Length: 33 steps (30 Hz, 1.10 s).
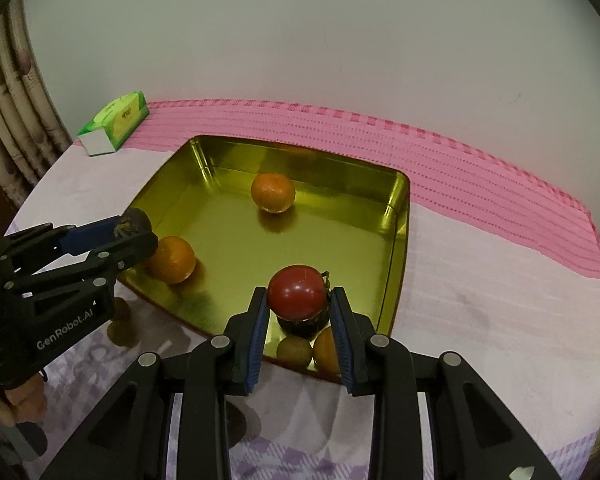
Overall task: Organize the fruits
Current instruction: 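Open the right tool to drop the tomato while the left tool releases the dried plum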
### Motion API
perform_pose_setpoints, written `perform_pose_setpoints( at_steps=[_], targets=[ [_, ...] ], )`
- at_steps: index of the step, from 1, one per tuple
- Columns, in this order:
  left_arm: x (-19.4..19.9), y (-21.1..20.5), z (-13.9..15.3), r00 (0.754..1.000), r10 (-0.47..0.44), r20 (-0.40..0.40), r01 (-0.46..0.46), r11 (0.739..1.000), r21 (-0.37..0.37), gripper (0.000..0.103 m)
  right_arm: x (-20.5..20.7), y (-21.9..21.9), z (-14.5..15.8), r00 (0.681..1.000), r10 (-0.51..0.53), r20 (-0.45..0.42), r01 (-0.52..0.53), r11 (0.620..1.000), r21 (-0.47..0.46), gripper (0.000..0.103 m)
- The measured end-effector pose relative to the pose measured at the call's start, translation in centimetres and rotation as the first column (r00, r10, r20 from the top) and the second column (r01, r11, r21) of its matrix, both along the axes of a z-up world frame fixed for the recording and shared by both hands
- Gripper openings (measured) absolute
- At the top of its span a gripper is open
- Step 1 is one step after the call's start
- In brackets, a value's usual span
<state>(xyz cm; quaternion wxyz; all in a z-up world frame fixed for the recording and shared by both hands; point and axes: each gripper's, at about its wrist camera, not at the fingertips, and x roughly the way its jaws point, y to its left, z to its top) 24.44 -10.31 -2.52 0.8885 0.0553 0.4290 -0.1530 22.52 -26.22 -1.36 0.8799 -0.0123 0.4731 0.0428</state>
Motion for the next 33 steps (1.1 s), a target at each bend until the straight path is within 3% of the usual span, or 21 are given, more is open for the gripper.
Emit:
perform_pose_setpoints(
  at_steps=[26,28,30,33],
  targets=[
    [1.1,-1.3,-1.7,0.998,-0.03,-0.057,0.033,0.999,0.039,0.037,0.9,-0.4,-0.9,1.0,-0.004,-0.019,0.003,1.0,-0.006,0.031],
    [1.2,-1.2,-1.7,0.998,-0.029,-0.059,0.031,0.999,0.032,0.039,0.9,-0.4,-0.8,1.0,-0.005,-0.017,0.005,1.0,-0.004,0.031],
    [1.3,-1.1,-1.7,0.998,-0.022,-0.054,0.023,0.999,0.029,0.059,0.9,-0.5,-0.8,1.0,-0.005,-0.013,0.005,1.0,-0.002,0.034],
    [1.1,-0.9,-1.4,0.999,-0.012,-0.032,0.013,0.999,0.03,0.064,0.9,-0.6,-0.7,1.0,-0.007,-0.005,0.007,1.0,-0.006,0.038]
  ],
)
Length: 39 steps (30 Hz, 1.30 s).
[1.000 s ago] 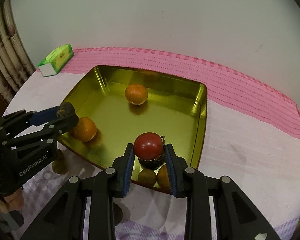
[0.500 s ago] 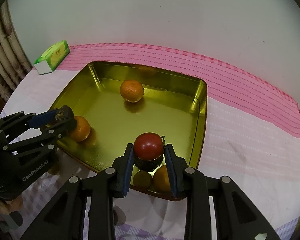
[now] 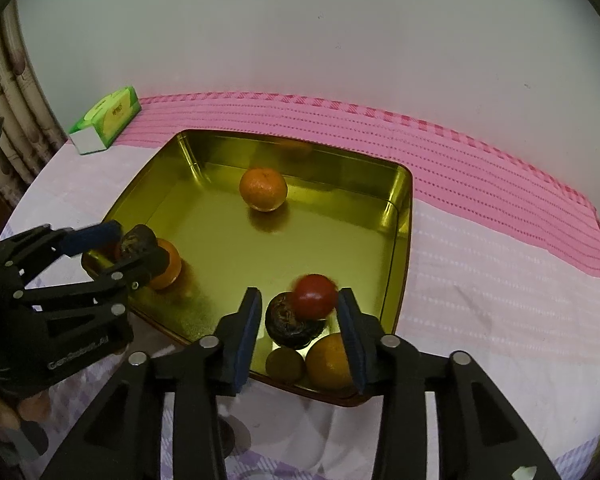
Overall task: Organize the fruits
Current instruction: 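Open the right tool to drop the tomato while the left tool releases the dried plum, then move both open tools back toward the remaining fruits on the sheet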
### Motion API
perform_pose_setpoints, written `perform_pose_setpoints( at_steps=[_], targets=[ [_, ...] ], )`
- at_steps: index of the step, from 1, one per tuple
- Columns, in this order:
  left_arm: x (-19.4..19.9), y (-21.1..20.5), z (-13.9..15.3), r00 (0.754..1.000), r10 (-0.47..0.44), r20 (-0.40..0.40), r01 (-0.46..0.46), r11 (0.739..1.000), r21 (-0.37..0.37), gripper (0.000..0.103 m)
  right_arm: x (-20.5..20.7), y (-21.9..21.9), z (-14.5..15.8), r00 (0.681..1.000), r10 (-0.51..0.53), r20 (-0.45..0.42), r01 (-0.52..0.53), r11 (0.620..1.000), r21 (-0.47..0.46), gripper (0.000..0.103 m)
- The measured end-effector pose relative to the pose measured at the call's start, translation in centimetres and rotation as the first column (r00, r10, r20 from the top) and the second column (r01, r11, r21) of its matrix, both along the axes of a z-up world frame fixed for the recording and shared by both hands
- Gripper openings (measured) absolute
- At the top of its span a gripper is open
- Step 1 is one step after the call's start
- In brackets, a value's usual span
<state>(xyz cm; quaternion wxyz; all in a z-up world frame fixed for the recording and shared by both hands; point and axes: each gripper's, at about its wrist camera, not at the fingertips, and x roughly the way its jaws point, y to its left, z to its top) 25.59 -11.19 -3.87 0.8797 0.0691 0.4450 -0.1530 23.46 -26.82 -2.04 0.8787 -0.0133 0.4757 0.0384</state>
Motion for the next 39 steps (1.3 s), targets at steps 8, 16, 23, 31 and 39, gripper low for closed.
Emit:
perform_pose_setpoints(
  at_steps=[8,16,23,31,39],
  targets=[
    [-0.3,0.0,0.2,1.0,0.004,-0.003,-0.004,1.0,0.009,0.064,-0.5,-0.1,0.2,1.0,-0.008,0.003,0.008,1.0,0.009,0.04],
    [-1.6,0.1,1.0,1.0,0.011,0.007,-0.011,1.0,0.014,0.064,-1.7,0.1,1.0,1.0,-0.008,0.02,0.008,1.0,0.013,0.04],
    [-3.9,0.7,2.1,0.999,0.019,0.026,-0.02,1.0,0.018,0.064,-3.8,0.4,2.1,0.999,-0.012,0.045,0.012,1.0,0.017,0.04],
    [-7.3,3.1,2.9,0.998,0.057,0.034,-0.056,0.998,-0.006,0.064,-7.1,0.8,2.5,0.998,-0.013,0.059,0.011,1.0,0.028,0.04],
    [-10.5,7.1,1.5,0.991,0.13,0.003,-0.13,0.991,-0.002,0.064,-10.8,1.3,0.7,1.0,-0.015,0.025,0.014,0.999,0.038,0.041]
  ],
)
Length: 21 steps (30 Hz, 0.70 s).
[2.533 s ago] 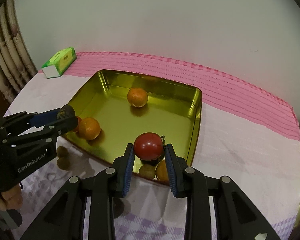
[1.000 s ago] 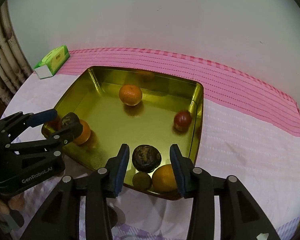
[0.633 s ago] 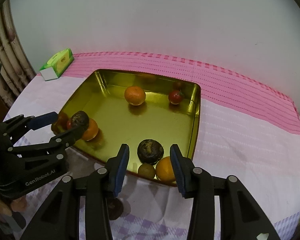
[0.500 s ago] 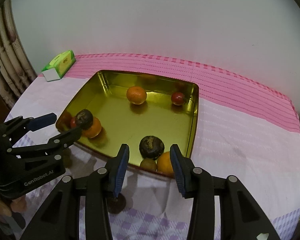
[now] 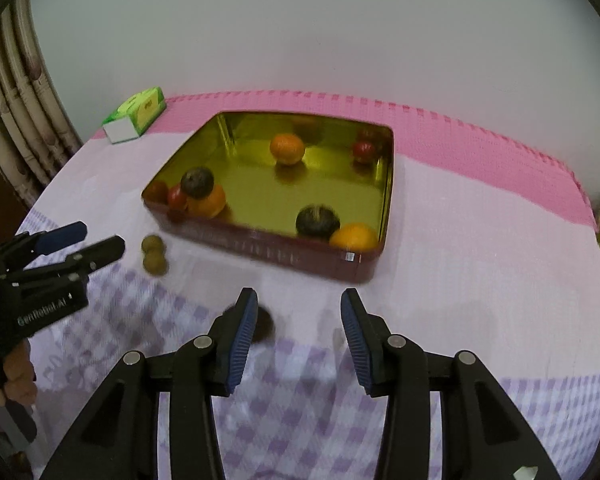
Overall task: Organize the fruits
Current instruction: 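Move both open tools back toward the remaining fruits on the sheet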
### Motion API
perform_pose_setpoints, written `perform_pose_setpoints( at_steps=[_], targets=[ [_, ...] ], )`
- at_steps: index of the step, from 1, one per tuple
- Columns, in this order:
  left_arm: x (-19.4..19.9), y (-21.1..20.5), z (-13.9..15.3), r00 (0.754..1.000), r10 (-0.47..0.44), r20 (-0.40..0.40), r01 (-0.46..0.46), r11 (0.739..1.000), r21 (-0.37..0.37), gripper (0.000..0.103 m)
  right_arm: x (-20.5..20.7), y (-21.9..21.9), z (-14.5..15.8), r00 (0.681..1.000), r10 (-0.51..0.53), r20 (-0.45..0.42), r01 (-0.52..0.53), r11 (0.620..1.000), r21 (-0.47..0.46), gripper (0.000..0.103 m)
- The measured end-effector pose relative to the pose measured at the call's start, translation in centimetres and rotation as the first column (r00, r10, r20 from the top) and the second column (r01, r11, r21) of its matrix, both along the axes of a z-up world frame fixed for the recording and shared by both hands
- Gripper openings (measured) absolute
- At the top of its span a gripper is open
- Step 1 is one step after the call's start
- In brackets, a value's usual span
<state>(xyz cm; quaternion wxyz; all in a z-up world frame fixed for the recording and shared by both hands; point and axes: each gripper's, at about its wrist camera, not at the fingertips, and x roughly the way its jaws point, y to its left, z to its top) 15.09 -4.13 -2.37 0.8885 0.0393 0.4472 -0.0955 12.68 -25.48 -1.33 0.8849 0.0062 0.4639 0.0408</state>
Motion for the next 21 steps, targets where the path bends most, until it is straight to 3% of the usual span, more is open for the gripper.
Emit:
perform_pose_setpoints(
  at_steps=[11,21],
  targets=[
    [-2.9,3.4,-4.2,0.996,0.051,-0.079,-0.049,0.999,0.023,0.064,-2.0,1.5,-2.9,0.997,0.018,-0.069,-0.018,1.0,0.0,0.041],
    [-2.7,3.3,-5.2,0.994,0.047,-0.098,-0.045,0.999,0.016,0.064,-0.9,2.7,-4.6,0.993,0.045,-0.105,-0.045,0.999,0.004,0.041]
  ],
)
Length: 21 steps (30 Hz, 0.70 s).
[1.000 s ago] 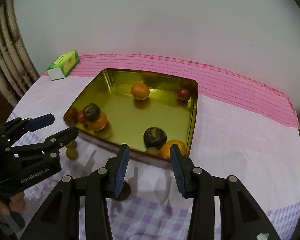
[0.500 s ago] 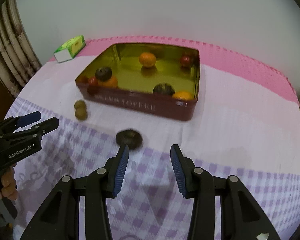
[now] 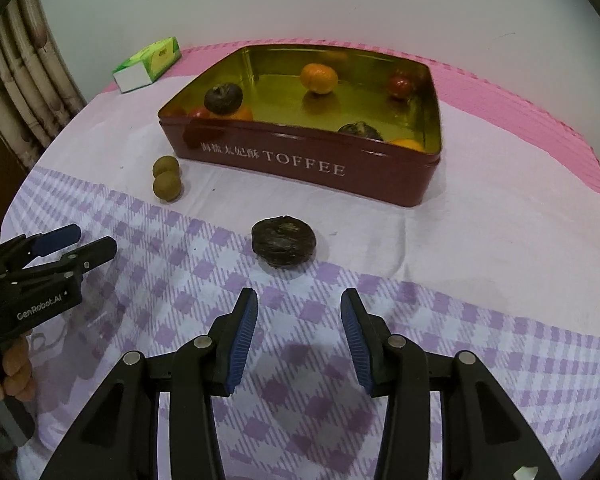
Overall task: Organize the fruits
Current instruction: 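Move both open tools back toward the remaining fruits on the sheet, then grasp the last dark dried plum with the right tool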
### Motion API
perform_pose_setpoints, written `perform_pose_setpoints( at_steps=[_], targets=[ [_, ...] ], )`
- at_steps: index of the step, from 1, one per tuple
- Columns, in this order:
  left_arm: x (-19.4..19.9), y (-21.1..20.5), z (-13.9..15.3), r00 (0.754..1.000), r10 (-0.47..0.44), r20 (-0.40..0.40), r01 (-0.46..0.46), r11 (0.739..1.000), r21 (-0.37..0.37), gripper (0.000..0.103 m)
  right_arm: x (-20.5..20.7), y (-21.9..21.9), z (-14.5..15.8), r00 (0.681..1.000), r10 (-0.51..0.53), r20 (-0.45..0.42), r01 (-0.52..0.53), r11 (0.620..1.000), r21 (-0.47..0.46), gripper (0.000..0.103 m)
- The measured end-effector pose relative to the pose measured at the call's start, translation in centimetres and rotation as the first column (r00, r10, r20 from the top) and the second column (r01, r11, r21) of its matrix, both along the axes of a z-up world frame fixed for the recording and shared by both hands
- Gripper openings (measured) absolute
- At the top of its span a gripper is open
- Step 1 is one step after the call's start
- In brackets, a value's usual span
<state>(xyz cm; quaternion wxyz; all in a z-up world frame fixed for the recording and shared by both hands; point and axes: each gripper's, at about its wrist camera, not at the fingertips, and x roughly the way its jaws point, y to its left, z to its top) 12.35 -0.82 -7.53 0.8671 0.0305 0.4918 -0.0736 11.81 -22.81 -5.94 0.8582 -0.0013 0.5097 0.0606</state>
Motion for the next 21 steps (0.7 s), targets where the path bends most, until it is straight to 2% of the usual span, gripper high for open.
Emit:
perform_pose_setpoints(
  at_steps=[11,18,21],
  targets=[
    [0.5,-0.6,-0.4,1.0,-0.002,-0.007,0.002,1.0,0.002,0.064,1.9,0.5,-1.0,1.0,0.006,-0.021,-0.006,1.0,0.006,0.041],
    [1.3,-1.0,-0.5,1.0,-0.004,-0.002,0.004,1.0,-0.002,0.064,3.2,1.5,-1.1,1.0,0.022,-0.012,-0.023,0.999,-0.027,0.042],
    [1.5,-1.2,-0.5,1.0,-0.005,-0.001,0.005,1.0,-0.003,0.064,3.6,1.7,-1.1,1.0,0.023,-0.008,-0.024,0.998,-0.05,0.037]
  ],
)
